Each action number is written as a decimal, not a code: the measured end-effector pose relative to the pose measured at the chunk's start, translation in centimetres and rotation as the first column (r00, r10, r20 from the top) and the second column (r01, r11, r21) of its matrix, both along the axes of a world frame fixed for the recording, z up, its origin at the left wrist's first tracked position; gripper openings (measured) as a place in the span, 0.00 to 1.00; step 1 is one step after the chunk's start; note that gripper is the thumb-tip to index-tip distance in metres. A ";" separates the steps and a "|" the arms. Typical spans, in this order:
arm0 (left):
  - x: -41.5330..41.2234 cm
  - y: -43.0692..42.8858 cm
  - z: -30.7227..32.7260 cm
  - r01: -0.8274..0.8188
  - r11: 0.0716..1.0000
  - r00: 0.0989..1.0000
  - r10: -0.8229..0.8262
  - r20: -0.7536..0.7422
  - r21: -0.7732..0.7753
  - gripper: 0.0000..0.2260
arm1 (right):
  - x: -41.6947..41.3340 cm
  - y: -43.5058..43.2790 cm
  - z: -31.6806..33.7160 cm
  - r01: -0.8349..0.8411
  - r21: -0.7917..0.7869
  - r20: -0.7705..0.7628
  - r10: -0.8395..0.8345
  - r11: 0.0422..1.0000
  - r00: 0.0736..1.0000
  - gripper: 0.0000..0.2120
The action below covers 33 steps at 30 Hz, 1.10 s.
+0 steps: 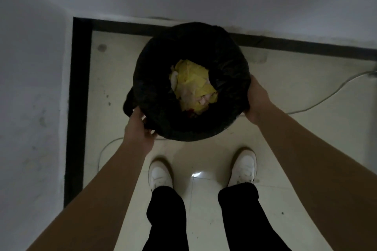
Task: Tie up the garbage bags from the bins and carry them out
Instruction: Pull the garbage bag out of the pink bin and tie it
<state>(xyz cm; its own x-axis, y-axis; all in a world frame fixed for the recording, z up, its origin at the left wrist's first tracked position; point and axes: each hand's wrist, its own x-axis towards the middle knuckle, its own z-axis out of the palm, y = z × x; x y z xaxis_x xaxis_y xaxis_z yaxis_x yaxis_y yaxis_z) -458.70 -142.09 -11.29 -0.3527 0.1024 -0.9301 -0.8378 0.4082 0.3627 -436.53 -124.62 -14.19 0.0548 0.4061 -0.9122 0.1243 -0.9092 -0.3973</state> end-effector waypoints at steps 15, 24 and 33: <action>-0.1 2.5 10.8 0.484 0.845 0.474 -0.471 -0.744 -0.227 0.11 | -2.7 -8.9 9.9 -0.587 0.486 0.513 0.332 0.648 0.792 0.20; -0.1 3.3 17.2 0.565 0.812 0.416 -0.432 -0.800 -0.145 0.05 | -4.3 -6.6 15.1 -0.209 0.320 0.102 0.186 0.924 0.977 0.11; -1.3 2.2 20.3 0.592 0.787 0.354 -0.450 -0.820 -0.176 0.07 | -1.5 -6.3 16.8 -0.309 0.392 0.339 0.176 0.867 0.924 0.05</action>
<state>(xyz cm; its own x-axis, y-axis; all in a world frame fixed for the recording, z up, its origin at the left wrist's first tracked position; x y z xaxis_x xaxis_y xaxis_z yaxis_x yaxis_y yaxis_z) -460.01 -139.85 9.04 -0.7380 0.6326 -0.2349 0.2081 0.5445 0.8126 -438.07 -130.88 2.62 0.1308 0.7877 -0.6021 0.4850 -0.5805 -0.6541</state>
